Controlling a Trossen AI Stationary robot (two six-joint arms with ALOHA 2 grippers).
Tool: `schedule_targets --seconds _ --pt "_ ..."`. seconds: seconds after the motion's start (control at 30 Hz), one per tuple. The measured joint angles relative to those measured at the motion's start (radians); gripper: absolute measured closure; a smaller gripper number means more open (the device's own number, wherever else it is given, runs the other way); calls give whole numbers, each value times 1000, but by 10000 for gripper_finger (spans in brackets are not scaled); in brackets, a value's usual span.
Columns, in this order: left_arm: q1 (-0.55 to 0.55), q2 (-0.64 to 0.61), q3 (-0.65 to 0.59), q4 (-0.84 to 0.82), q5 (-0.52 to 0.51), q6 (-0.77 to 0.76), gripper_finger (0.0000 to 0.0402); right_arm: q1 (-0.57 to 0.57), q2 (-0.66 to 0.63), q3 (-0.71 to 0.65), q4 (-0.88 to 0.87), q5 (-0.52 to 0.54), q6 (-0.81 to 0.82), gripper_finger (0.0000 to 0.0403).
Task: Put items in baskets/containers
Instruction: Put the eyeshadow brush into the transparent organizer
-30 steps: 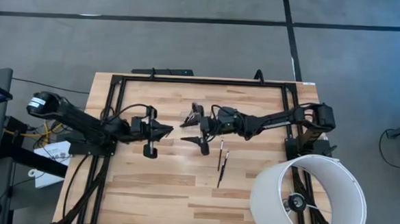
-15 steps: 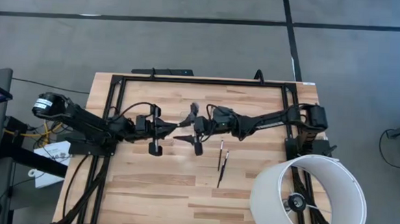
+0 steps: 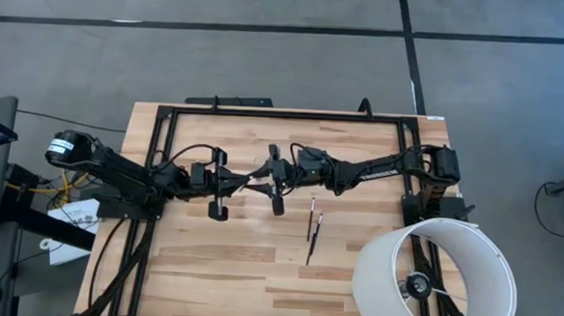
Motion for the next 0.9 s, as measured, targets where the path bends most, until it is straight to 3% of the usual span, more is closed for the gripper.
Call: schedule_targets --seconds 0.27,0.47,0.7,0.9 --pt "0 0 0 -2 -2 0 397 1 0 0 14 -41 0 335" --pt "0 0 1 -3 -5 0 397 1 0 0 11 -43 -1 392" --pt "0 -1 1 -14 -12 0 396 1 0 0 -1 -43 -1 392" --pt "0 -1 1 -48 -121 -5 373 -29 -19 -1 -86 0 63 388"
